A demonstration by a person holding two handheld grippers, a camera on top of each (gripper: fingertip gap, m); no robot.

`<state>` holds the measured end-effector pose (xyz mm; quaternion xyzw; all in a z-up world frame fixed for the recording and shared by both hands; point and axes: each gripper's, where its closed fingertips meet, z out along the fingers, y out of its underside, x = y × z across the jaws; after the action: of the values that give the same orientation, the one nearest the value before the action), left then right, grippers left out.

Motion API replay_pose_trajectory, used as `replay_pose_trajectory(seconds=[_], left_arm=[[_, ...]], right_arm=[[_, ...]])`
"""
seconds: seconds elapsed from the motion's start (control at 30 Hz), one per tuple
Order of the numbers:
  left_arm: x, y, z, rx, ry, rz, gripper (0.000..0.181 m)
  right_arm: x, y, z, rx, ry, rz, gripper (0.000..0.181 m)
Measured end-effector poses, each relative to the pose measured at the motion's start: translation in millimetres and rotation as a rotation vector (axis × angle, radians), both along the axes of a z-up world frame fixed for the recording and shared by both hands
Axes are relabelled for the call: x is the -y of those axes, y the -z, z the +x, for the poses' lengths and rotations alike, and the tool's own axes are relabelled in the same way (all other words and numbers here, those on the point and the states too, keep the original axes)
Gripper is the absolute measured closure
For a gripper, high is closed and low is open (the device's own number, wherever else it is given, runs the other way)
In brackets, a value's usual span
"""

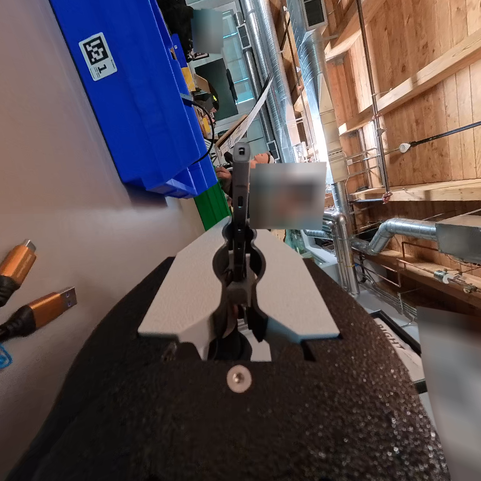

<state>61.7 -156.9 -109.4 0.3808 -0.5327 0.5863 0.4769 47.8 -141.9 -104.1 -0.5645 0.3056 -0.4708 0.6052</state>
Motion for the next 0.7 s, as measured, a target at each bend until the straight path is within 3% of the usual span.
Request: replay_pose_trajectory(seconds=[0.13,0.3,0.7], left_arm=[[0.2,0.5,3.4,-0.007,-0.019,-0.002,0.175],[3.2,-4.9,-3.0,-0.008,-0.011,-0.010,0.175],[4.0,-5.7,-2.2,-0.044,-0.027,-0.026,0.175]], right_arm=[[-2.7,1.3,-2.0,0.009,-0.017,-0.029,0.181],[0.4,-3.3,1.4,0.067,0.063,-0.047,0.153],[1.6,-4.0,0.7,0.097,0.090,-0.082,0.151]])
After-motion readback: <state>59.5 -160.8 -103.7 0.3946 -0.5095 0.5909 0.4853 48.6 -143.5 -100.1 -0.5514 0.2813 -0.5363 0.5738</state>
